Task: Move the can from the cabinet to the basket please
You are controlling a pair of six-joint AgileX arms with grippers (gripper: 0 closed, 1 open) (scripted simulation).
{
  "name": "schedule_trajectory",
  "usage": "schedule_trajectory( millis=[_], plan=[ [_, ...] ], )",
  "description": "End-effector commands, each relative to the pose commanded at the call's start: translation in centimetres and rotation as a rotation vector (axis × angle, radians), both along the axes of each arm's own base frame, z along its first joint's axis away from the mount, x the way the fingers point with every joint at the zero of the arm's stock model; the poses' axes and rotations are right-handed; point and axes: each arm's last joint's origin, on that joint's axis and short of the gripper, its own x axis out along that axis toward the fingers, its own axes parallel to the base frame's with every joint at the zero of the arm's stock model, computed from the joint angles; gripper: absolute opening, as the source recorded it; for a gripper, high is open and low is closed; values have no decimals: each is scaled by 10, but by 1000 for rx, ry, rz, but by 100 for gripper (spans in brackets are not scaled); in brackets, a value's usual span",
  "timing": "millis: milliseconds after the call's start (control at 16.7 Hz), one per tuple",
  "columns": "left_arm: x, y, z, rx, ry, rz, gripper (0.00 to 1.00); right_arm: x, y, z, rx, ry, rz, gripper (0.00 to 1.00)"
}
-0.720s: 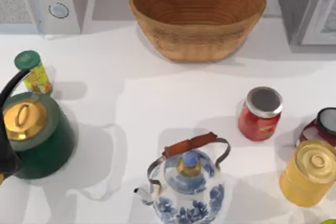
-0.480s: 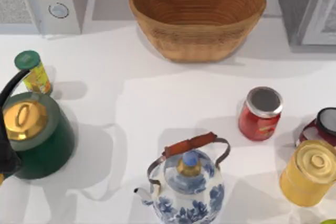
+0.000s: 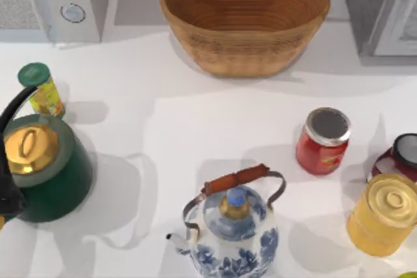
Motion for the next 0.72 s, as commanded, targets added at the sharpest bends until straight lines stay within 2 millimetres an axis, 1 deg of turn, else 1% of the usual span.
schedule_trajectory(
  millis=[180, 420, 540, 720],
  plan=[
    [0, 0, 0, 0, 0, 0, 100, 20, 5, 63, 0, -3, -1, 100],
    [0, 0, 0, 0, 0, 0, 100, 58, 16, 132, 1, -2, -1, 100],
    [0, 0, 0, 0, 0, 0, 100, 79, 22, 158, 1, -1, -1, 100],
    [0, 0, 0, 0, 0, 0, 100, 106, 31, 186, 2, -1, -1, 100]
  ],
)
